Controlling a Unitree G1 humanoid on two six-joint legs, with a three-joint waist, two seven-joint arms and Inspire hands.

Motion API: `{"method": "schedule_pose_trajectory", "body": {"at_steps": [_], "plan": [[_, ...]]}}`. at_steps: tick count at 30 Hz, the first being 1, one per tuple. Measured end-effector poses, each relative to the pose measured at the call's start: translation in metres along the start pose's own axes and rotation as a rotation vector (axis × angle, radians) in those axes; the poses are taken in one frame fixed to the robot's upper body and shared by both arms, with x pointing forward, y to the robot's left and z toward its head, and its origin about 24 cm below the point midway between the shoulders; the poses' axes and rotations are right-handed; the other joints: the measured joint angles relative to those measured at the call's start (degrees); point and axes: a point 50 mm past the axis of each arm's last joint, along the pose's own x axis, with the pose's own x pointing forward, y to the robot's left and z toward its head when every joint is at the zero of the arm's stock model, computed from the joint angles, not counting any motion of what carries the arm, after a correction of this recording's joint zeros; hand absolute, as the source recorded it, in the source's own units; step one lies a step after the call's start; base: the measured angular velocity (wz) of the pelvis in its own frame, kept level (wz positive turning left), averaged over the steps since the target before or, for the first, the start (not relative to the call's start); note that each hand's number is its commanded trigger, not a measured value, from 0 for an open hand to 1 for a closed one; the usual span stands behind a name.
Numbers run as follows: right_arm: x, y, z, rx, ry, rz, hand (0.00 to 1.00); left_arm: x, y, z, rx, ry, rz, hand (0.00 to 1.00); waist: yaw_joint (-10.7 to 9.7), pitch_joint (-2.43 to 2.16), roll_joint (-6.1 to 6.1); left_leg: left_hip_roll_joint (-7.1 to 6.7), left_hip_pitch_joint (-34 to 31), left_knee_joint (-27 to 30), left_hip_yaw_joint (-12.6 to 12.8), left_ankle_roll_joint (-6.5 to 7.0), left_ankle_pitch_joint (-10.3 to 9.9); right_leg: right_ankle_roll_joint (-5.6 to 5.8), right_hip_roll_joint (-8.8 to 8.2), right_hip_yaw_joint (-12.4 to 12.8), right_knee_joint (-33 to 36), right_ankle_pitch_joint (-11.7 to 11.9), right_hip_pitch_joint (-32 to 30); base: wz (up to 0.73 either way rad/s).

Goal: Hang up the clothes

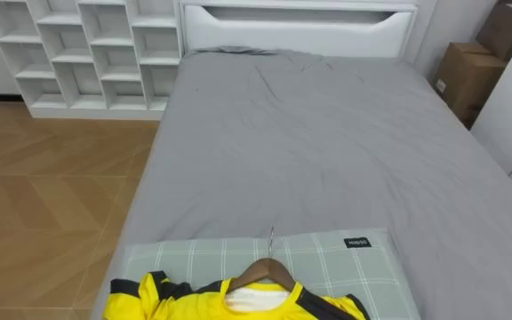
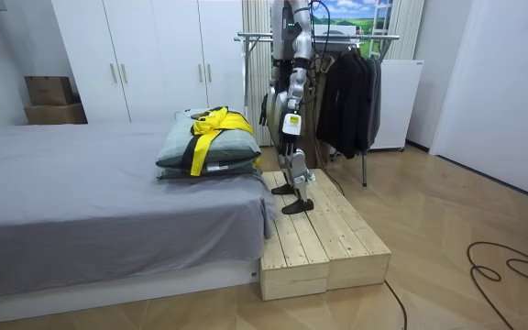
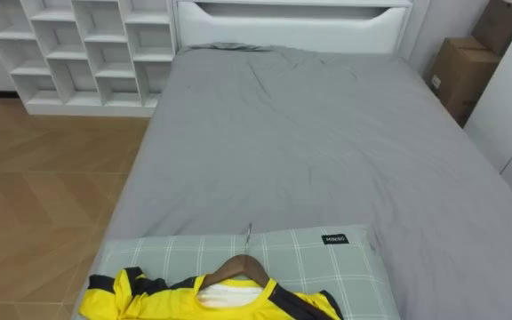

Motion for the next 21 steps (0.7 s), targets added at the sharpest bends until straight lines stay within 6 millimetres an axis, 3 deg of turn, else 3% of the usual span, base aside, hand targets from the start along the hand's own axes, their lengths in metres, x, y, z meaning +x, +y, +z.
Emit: {"method": "schedule_pose_trajectory", "body": {"at_steps": [7, 14, 21], "plan": [[0.0001, 0.0009, 0.0017, 0.017, -0.008, 0.012, 0.0, 0.0004, 0.0005, 0.0037, 0.036, -0.016, -0.001, 0.0, -0.1, 0.14, -0.21, 0.05, 0.0, 0.0, 0.0, 0.0, 0.0, 0.0, 0.02, -0.5, 0.0, 0.0, 0.1, 0.02], [0.0001, 0.0029, 0.0037, 0.061, -0.02, 0.044, 0.0, 0.0011, -0.0003, 0.0095, 0.039, -0.034, -0.003, 0.0, 0.0, -0.14, -0.05, -0.04, 0.1, 0.0, 0.0, 0.0, 0.0, 0.0, -0.01, -0.6, 0.0, 0.0, 0.2, 0.0], [-0.0001, 0.0039, 0.0003, 0.037, -0.012, 0.05, 0.0, 0.0009, 0.0007, 0.0071, 0.031, -0.027, 0.0, 0.0, -0.1, -0.13, -0.03, 0.06, 0.4, -0.1, -0.1, 0.0, 0.0, 0.0, -0.01, -0.6, 0.0, 0.0, 0.4, 0.0]]}}
